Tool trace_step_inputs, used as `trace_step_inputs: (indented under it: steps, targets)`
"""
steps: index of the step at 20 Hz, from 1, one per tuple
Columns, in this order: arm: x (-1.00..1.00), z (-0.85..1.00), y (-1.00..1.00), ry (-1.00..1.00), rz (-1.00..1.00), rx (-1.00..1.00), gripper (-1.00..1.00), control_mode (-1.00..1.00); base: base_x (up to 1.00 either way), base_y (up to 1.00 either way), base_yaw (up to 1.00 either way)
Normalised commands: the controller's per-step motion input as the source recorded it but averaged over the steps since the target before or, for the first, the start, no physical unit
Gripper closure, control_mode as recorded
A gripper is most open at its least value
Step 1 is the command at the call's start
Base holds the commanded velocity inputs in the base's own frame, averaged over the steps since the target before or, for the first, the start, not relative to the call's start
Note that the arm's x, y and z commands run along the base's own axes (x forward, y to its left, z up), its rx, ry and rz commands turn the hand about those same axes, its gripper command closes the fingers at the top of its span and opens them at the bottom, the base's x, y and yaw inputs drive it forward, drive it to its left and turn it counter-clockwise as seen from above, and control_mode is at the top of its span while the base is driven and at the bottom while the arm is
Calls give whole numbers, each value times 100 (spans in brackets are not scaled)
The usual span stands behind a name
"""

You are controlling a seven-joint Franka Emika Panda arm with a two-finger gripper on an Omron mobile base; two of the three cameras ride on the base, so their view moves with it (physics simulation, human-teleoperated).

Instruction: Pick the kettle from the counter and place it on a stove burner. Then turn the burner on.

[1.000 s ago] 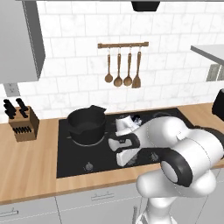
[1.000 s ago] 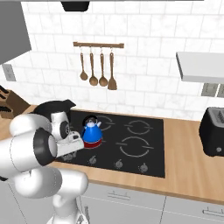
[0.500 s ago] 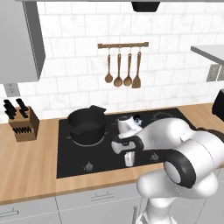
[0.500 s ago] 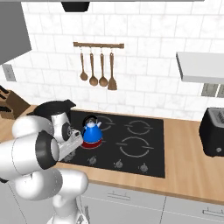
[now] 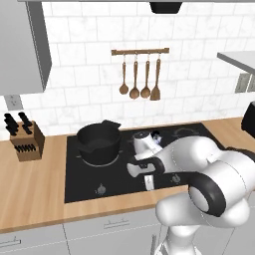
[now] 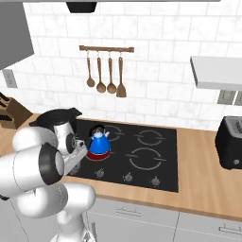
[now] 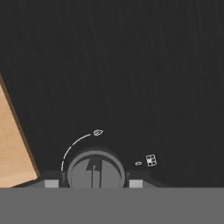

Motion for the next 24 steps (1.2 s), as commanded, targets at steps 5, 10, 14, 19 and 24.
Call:
trace_step_inputs:
  steps: [5,10,14,19,24]
  targets:
    - [-3,8,0,1,11,0,-100,-100,0,0,0]
    - [-27,39,0,2,3,0,-100,-100,0,0,0]
    - [-34,58,0,6,2,0,-100,-100,0,0,0]
    - [-50,44,1,5,0,0,-100,-100,0,0,0]
    - [-68,43,34,-13,0,-9,-100,-100,0,0,0]
